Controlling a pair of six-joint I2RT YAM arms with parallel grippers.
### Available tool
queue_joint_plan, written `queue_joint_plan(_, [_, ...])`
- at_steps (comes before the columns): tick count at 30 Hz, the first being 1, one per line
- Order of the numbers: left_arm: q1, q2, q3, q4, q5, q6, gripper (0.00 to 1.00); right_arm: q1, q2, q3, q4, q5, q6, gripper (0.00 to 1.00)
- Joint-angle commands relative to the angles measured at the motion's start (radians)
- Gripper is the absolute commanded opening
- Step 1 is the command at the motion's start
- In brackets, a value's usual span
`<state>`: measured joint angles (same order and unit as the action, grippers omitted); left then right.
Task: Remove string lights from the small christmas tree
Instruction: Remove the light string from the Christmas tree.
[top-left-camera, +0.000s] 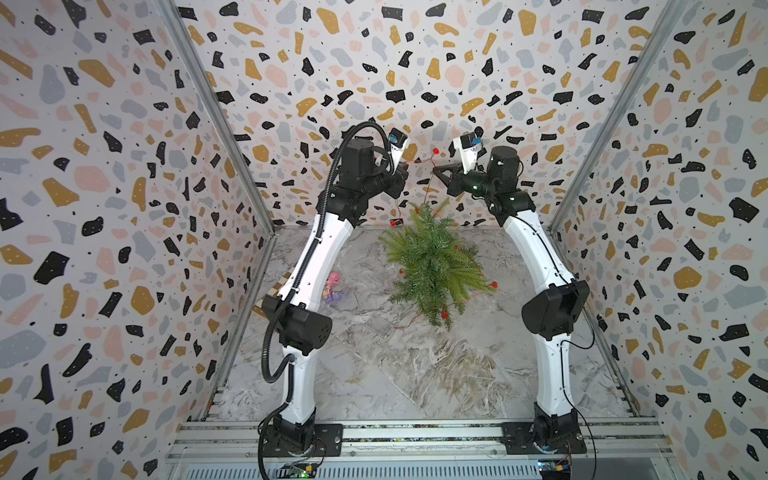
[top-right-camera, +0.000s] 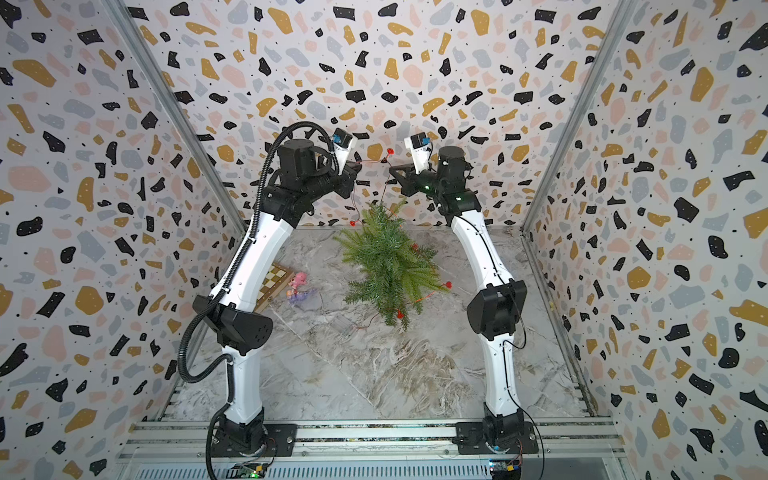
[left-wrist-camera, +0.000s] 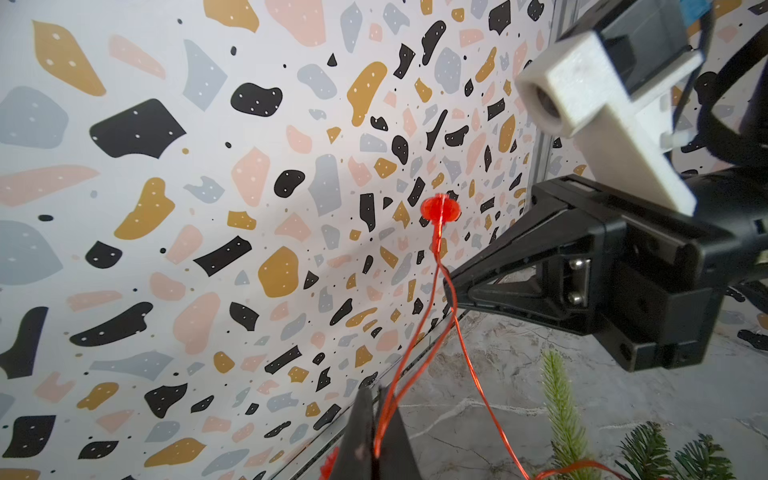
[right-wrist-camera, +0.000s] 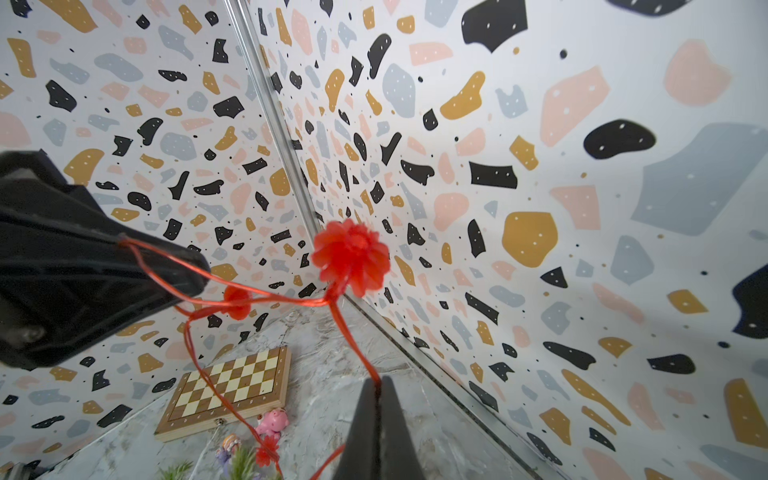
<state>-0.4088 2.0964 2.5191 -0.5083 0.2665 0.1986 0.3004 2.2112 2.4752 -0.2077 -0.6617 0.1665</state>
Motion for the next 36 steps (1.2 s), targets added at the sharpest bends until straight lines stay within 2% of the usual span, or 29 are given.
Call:
queue_joint_plan(1, [-0.004,-0.035,0.006,0.031,-0.003,-0.006,0.0,-0.001,-0.085,0.042,0.044,0.058,-0.041,0.0])
queue_joint_plan(11, [-0.002,-0.049,-0.005,0.025,-0.006,-0.005,0.0,-0.001,-0.092,0.043,0.142,0.098,-0.043,0.0])
queue_joint_plan(19, [-0.002,-0.053,-0.012,0.012,-0.014,0.022,0.0,-0.007,-0.087,0.042,0.094,0.182,-0.113,0.0])
queue_joint_plan(28, [0.0,0.016,-0.003,0.048,-0.036,0.002,0.0,-0.069,-0.078,0.041,0.054,0.202,-0.079,0.0])
queue_joint_plan(29, [-0.001,0.027,-0.004,0.064,-0.042,-0.009,0.03,-0.074,-0.081,0.039,0.052,0.202,-0.075,0.0])
queue_joint_plan(30, [-0.001,0.035,-0.006,0.084,-0.045,-0.026,0.12,-0.079,-0.083,0.039,0.046,0.206,-0.073,0.0])
queue_joint_plan(32, [-0.001,0.052,0.001,0.101,-0.04,-0.051,0.38,-0.088,-0.088,0.039,0.034,0.217,-0.076,0.0])
queue_joint_plan(36, [-0.001,0.069,0.023,0.098,-0.032,-0.101,0.53,-0.105,-0.094,0.036,0.009,0.218,-0.069,0.0])
